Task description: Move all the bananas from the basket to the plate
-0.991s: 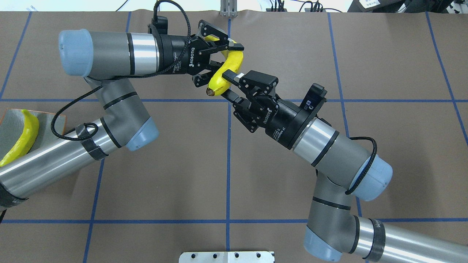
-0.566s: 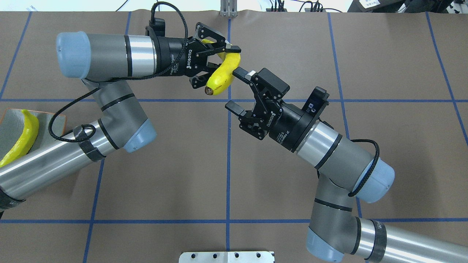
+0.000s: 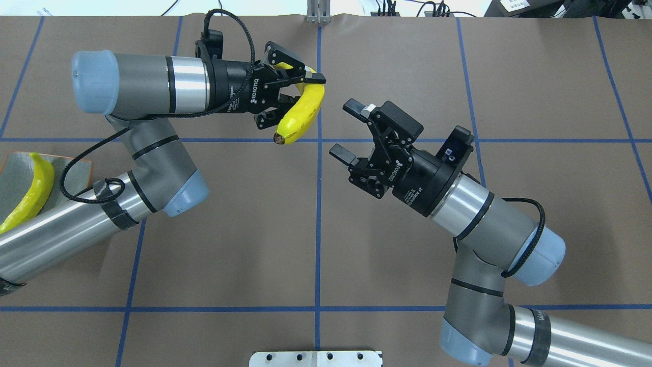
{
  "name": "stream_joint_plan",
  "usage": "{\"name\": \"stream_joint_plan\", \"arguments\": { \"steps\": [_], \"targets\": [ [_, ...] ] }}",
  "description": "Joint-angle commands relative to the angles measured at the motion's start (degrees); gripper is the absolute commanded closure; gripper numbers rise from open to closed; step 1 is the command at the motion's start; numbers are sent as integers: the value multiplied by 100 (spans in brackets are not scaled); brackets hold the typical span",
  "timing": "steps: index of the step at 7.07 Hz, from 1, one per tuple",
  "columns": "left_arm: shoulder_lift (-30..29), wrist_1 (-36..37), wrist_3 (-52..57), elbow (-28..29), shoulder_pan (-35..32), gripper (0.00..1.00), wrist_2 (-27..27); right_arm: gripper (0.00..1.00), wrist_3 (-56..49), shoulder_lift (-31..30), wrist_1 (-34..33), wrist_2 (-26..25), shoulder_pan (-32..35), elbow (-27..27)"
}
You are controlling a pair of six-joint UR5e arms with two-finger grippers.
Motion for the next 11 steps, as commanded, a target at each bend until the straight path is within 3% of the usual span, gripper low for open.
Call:
{"name": "stream_joint_plan", "arguments": {
  "steps": [1,3,6,9,11],
  "targets": [
    [332,921,1788,10,-942,100,-1661,0,-966,-278,-18,28,38,-296],
    [1165,1352,3377,37,-1340,100,-1930,0,-1626,-279,-193,28,38,-728],
    [2178,2537,6252,11,-1815,100,-2011,0,-1909,-270,-877,2,265,-720],
    [2084,3952,7765,-77,-1895,100,-1748,0,-2306,-261,-1152,2,275,-738],
    [2031,4683,8884,-270,-1896,100,-926,0,-2306,-244,-1292,-16,258,-738]
  ]
}}
